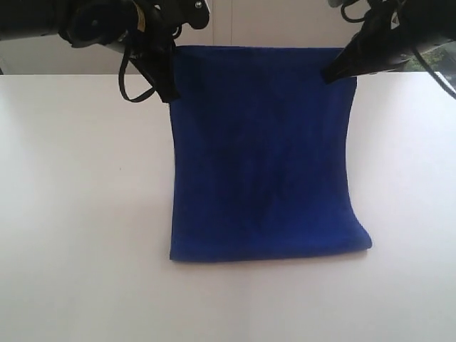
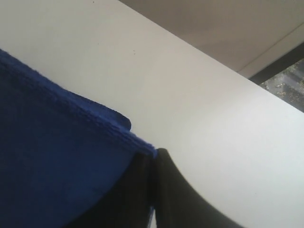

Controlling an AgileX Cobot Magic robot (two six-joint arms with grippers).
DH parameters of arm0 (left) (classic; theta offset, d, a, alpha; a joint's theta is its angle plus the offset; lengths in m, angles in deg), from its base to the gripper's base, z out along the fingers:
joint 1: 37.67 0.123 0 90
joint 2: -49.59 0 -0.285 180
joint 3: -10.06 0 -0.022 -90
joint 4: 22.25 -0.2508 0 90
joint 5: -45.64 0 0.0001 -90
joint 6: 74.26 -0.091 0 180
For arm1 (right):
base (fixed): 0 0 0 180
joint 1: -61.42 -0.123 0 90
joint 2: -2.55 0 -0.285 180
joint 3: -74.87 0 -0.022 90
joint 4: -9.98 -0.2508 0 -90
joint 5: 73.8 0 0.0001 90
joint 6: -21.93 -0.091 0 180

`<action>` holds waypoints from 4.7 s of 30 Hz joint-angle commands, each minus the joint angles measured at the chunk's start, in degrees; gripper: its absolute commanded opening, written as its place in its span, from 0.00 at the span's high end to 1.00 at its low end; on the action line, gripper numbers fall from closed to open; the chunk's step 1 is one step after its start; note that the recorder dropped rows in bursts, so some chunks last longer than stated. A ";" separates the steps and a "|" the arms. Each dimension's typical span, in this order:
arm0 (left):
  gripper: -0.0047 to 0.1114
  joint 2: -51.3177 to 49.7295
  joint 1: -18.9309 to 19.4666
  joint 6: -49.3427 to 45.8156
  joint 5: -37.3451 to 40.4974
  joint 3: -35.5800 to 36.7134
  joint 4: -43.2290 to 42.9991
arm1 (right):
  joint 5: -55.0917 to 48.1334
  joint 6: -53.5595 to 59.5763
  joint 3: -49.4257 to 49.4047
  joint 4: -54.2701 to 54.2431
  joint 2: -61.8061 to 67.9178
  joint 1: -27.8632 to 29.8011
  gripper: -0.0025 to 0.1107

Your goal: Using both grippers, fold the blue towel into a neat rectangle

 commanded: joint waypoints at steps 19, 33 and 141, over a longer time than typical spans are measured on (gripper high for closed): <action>0.96 -6.42 3.57 3.39 -1.83 0.42 -0.76 | 5.48 -0.79 0.57 1.58 7.27 0.83 0.98; 0.96 -11.14 4.83 3.49 -7.41 0.42 -0.63 | 11.01 -1.27 0.57 1.58 13.16 1.55 0.98; 0.96 -30.50 14.42 -5.79 29.26 -24.56 61.08 | -9.44 12.57 40.49 -28.10 44.53 5.41 0.98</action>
